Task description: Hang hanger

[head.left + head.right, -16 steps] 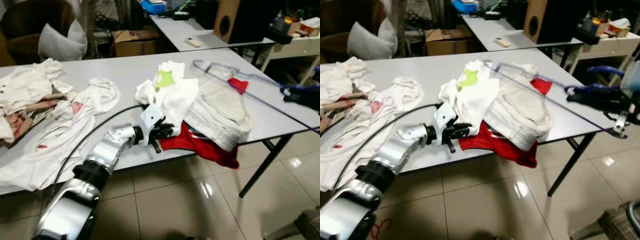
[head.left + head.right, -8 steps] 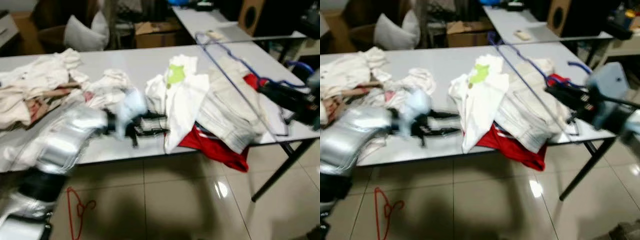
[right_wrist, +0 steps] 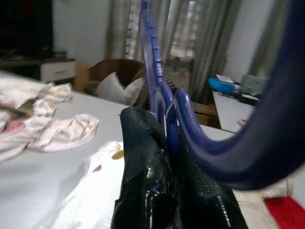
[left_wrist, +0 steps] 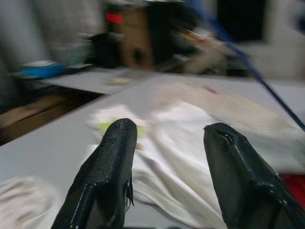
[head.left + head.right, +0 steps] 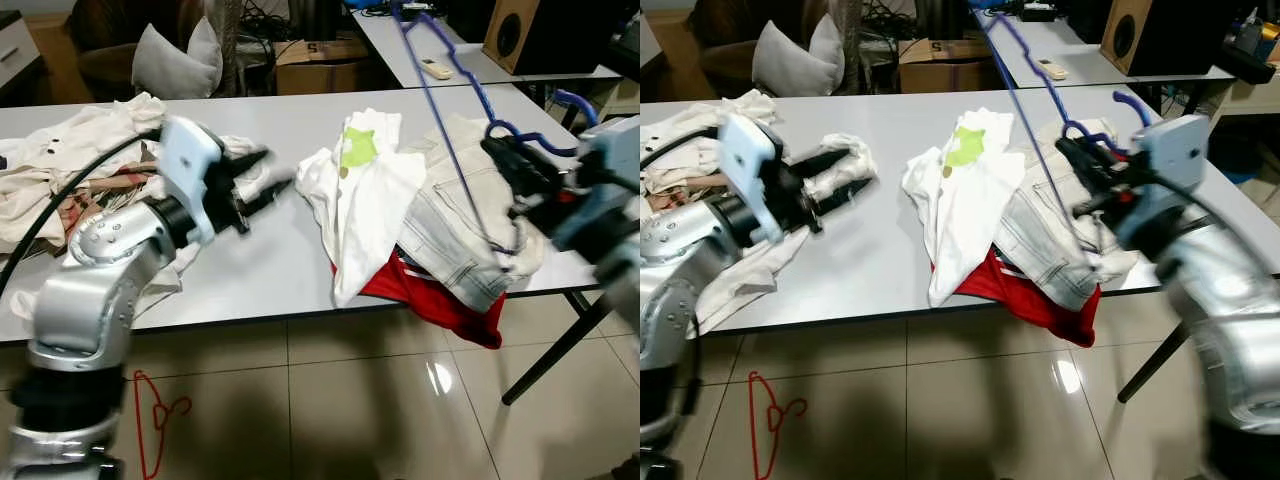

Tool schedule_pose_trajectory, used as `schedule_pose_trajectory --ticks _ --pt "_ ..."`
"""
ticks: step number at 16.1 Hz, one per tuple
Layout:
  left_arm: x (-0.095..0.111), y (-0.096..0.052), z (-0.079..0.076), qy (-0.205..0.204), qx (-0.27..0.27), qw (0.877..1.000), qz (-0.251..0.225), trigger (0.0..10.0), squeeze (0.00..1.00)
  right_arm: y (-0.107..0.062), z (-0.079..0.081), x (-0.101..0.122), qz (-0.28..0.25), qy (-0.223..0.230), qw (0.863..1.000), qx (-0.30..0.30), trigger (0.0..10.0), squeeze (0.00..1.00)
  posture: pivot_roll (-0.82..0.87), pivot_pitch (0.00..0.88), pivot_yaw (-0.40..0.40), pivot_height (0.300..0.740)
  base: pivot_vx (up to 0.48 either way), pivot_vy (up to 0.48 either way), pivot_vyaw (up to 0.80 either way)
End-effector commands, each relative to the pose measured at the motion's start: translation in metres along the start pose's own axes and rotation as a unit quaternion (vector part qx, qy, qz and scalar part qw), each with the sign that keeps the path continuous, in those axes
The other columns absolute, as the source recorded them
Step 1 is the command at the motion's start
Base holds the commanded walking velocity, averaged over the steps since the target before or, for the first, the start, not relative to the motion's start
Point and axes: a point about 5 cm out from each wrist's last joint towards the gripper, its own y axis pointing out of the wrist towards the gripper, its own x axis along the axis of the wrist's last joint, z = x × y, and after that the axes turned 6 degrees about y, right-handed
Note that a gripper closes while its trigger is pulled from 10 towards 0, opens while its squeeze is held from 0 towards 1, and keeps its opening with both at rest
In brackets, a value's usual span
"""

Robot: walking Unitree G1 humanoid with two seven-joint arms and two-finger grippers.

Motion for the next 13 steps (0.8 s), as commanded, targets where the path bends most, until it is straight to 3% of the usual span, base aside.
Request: schedule_pose_trajectory --ticks 1,4,8,13 --pt "-0.013 -0.004 0.001 -0.007 0.056 0.998 0.028 10.0 0.00 -0.003 0.007 -0.018 0.027 0.011 0.999 -0.029 10.0 0.00 -0.14 0.000 0.010 0.740 0.000 0.382 0.00" --pt "-0.040 -0.011 -0.015 0.008 0.083 0.994 0.073 10.0 0.00 -0.007 0.029 -0.043 0.026 0.059 0.996 -0.058 10.0 0.00 -0.15 0.000 0.016 0.740 0.000 0.400 0.00" --pt "-0.040 -0.008 -0.022 -0.005 0.099 0.992 0.075 10.0 0.00 -0.006 0.039 -0.050 0.032 0.048 0.995 -0.075 10.0 0.00 -0.15 0.000 0.020 0.740 0.000 0.404 0.00" --pt "-0.044 -0.007 -0.023 0.013 0.099 0.991 0.087 10.0 0.00 -0.008 0.046 -0.057 0.041 0.059 0.995 -0.076 10.0 0.00 -0.14 0.000 0.018 0.740 0.000 0.394 0.00"
